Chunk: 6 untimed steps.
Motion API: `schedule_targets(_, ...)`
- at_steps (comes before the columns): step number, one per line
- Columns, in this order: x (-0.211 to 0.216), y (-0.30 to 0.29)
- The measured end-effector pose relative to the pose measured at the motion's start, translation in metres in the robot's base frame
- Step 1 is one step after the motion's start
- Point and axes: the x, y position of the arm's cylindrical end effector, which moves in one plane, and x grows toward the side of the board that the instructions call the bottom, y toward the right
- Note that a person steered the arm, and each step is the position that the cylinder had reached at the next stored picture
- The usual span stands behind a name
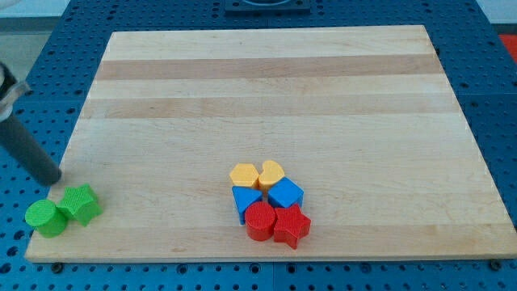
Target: Move your hand towards the top right of the board
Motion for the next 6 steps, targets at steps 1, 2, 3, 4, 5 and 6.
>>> schedule_targets(1, -0.049, 0.016)
schedule_targets(2, -0.105, 0.058)
schedule_targets(3, -0.151, 0.106)
schedule_targets(4, -0.215, 0.194)
schedule_targets(5, -0.279, 0.319)
schedule_targets(6, -0.31, 0.389)
